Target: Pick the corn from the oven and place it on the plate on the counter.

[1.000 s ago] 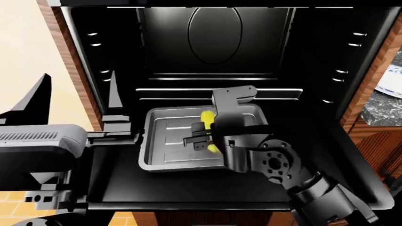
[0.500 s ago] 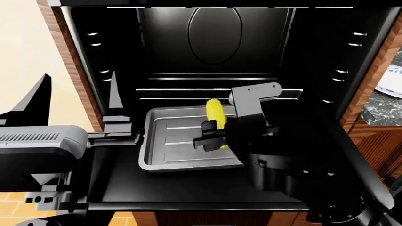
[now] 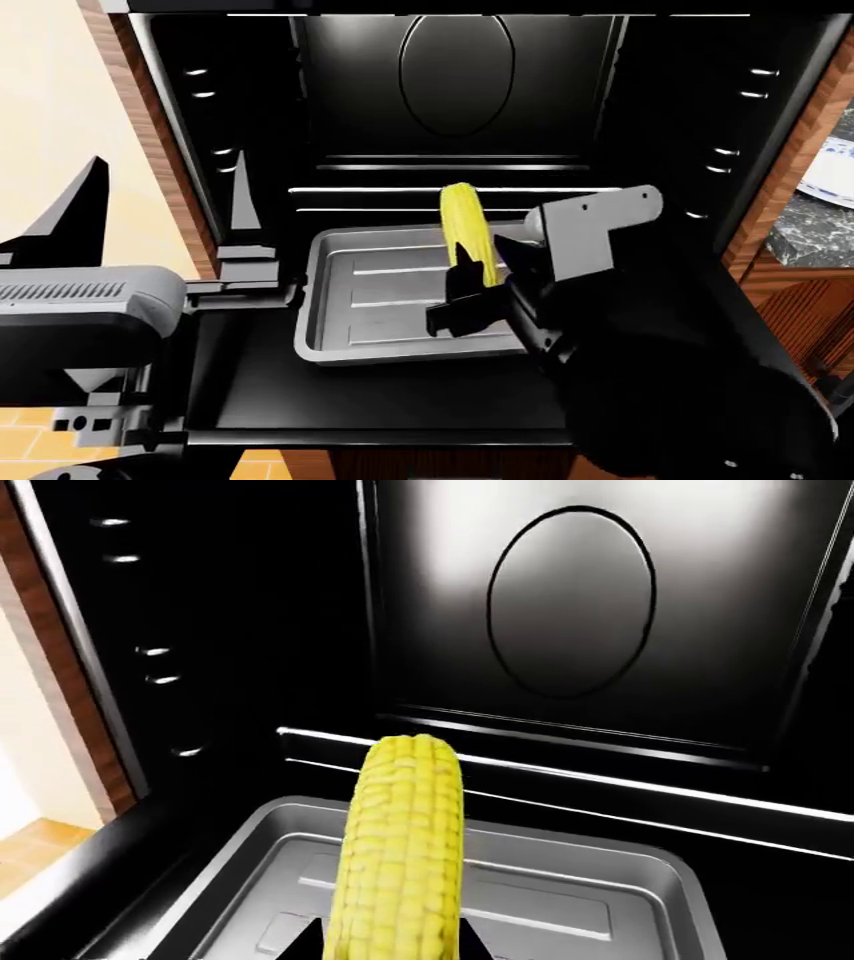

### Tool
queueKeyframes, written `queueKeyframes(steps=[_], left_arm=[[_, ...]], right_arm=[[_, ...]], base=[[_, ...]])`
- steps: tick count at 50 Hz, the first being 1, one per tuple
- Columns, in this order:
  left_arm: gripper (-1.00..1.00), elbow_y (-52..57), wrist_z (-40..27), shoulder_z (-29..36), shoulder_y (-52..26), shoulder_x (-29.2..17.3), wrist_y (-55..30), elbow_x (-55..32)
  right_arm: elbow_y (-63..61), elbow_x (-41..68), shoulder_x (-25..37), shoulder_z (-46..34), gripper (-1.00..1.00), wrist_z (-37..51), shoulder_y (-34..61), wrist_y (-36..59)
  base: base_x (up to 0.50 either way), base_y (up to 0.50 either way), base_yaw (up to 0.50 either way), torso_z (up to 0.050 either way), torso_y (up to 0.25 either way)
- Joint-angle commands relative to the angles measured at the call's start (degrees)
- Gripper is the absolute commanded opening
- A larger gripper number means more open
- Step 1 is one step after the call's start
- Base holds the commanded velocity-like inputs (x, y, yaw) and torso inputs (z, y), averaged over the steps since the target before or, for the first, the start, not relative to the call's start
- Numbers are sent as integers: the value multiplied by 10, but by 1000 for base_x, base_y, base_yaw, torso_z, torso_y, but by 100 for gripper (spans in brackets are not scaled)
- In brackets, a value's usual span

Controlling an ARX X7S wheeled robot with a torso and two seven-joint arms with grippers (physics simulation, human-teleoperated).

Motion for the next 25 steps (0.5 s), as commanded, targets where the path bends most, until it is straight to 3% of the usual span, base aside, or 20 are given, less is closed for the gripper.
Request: queueKeyframes(steps=[1, 7, 25], left_arm=[[100, 1, -2, -1, 1, -2, 2, -2], [100, 0, -2, 1, 3, -2, 5, 0], [100, 0, -5, -1, 2, -7, 8, -2]], right_arm=[[-60, -47, 26, 30, -100, -25, -41, -57], [-94, -106, 37, 22, -100, -70, -61, -97], [-151, -139, 64, 46, -100, -102, -90, -155]], base=[[0, 0, 0, 0, 0], [0, 0, 0, 0, 2], [0, 0, 0, 0, 1]])
